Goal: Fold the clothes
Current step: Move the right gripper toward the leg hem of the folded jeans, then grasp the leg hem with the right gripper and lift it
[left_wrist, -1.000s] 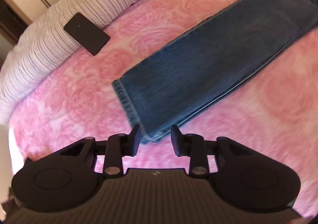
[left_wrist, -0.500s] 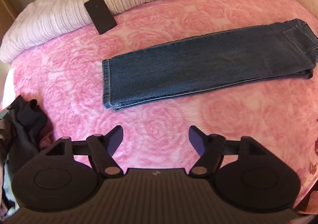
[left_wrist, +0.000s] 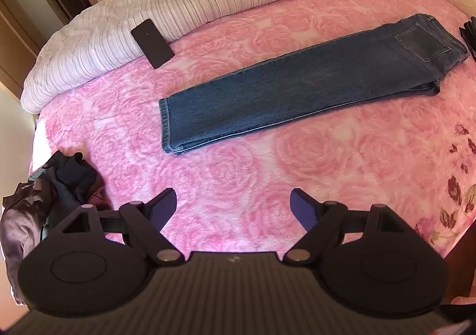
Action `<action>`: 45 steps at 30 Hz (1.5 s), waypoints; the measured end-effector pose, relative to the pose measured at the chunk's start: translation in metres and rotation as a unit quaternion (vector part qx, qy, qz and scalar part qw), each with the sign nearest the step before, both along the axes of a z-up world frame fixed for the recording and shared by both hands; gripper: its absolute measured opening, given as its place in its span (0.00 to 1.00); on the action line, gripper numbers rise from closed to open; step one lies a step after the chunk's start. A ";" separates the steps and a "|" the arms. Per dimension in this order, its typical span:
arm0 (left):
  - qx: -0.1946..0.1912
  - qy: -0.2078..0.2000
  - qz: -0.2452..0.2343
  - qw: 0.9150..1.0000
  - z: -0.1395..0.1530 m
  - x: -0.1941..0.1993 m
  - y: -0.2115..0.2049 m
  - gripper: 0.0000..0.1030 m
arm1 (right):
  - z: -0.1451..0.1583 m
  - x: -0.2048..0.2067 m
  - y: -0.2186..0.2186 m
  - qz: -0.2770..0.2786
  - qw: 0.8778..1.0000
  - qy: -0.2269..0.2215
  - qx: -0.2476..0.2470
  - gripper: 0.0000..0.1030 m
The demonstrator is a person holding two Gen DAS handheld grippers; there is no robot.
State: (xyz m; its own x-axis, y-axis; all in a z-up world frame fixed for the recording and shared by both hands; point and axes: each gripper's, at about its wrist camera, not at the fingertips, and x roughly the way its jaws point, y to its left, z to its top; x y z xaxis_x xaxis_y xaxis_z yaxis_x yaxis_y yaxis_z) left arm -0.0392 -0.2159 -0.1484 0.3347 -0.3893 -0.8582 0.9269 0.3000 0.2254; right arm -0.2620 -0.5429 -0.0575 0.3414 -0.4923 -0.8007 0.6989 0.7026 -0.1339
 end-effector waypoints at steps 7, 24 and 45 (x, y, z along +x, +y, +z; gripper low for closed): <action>-0.005 0.014 -0.001 1.000 -0.011 0.041 -0.002 0.78 | 0.001 0.005 0.018 0.015 1.000 -0.007 -0.003 0.95; -0.043 0.040 -0.002 0.998 -0.081 0.183 0.008 0.78 | -0.140 0.256 0.216 0.381 0.912 0.079 -0.131 0.68; -0.068 0.062 0.034 0.995 -0.146 0.281 0.032 0.78 | -0.314 0.415 0.274 0.527 0.790 0.106 -0.295 0.26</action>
